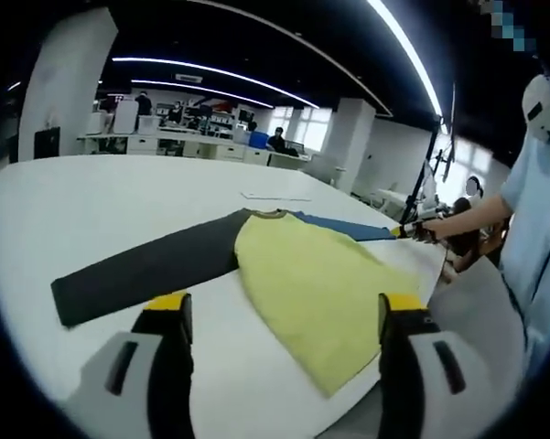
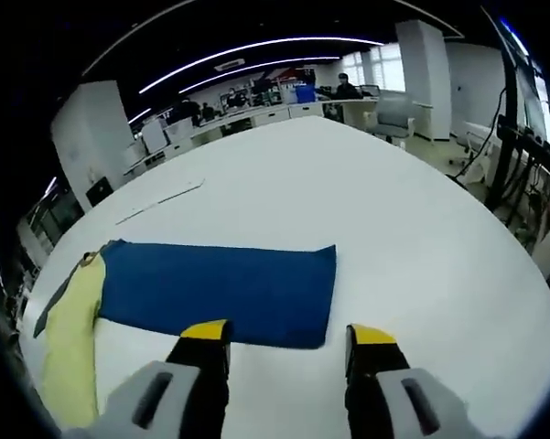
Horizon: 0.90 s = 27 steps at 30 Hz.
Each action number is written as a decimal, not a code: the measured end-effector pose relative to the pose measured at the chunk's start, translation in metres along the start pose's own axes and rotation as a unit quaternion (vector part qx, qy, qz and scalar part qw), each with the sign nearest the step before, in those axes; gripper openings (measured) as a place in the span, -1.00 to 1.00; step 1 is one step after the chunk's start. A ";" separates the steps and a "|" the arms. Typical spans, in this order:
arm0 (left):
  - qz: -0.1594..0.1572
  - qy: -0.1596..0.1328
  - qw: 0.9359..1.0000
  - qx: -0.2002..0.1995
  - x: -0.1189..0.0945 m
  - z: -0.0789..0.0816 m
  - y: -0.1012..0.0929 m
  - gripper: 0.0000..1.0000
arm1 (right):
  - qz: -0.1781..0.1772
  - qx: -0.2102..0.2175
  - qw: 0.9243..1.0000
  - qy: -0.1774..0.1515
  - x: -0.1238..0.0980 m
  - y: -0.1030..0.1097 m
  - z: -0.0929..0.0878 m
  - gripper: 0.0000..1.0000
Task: Fold the garment on the visible template until the final outline fits inside the template.
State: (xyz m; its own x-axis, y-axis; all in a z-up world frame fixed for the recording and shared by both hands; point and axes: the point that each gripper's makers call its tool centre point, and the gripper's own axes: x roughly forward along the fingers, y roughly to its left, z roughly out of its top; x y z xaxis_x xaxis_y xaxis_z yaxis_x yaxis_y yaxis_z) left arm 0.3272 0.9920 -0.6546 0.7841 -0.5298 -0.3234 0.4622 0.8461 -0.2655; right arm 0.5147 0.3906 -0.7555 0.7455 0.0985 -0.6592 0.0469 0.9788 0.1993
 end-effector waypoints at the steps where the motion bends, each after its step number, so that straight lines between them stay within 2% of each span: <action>1: -0.001 0.000 1.000 -0.001 0.000 -0.001 -0.001 0.60 | 0.001 0.007 1.000 0.002 0.000 0.000 0.000 -0.19; 3: -0.001 0.000 1.000 -0.004 -0.001 -0.002 -0.001 0.59 | 0.000 0.020 1.000 -0.001 0.001 -0.002 0.001 -0.25; 5: 0.000 0.001 1.000 -0.005 -0.002 -0.004 -0.001 0.58 | -0.007 0.026 1.000 0.000 0.002 -0.006 0.001 -0.41; 8: 0.000 0.001 1.000 -0.010 -0.003 -0.006 -0.001 0.57 | -0.004 0.029 1.000 0.002 -0.001 -0.008 -0.001 -0.91; 9: 0.001 0.002 1.000 -0.012 -0.003 -0.007 0.000 0.57 | -0.009 0.021 1.000 0.000 -0.004 -0.010 0.000 -1.00; 10: 0.001 0.001 1.000 -0.013 -0.003 -0.007 0.000 0.56 | -0.026 0.026 0.999 -0.021 -0.005 -0.016 0.006 -1.00; 11: -0.001 -0.002 1.000 -0.016 -0.003 -0.007 -0.001 0.55 | -0.024 0.035 0.999 -0.017 -0.006 -0.015 0.006 -1.00; 13: -0.002 -0.004 1.000 -0.019 -0.003 -0.007 -0.001 0.53 | -0.008 0.065 0.997 -0.041 -0.008 -0.008 0.015 -1.00; 16: -0.004 -0.004 1.000 -0.021 -0.001 -0.009 -0.001 0.53 | -0.009 0.006 1.000 -0.024 -0.011 -0.004 0.016 -1.00; 19: -0.008 -0.005 1.000 -0.019 0.001 -0.008 -0.004 0.53 | 0.009 0.021 0.999 -0.039 -0.015 0.006 0.026 -1.00; 22: -0.013 -0.009 1.000 -0.017 0.002 -0.007 -0.006 0.53 | 0.036 -0.008 0.998 -0.048 -0.018 0.024 0.038 -1.00; 27: -0.019 0.005 1.000 -0.002 0.003 -0.011 -0.009 0.56 | 0.083 -0.013 0.995 -0.057 -0.018 0.059 0.054 -1.00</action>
State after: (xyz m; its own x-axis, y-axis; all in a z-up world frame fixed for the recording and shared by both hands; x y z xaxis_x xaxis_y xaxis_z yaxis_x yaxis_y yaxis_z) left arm 0.3212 0.9818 -0.6629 0.7615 -0.5625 -0.3219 0.4906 0.8249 -0.2808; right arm 0.5396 0.4366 -0.6928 0.8123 0.2398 -0.5317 -0.0995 0.9552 0.2788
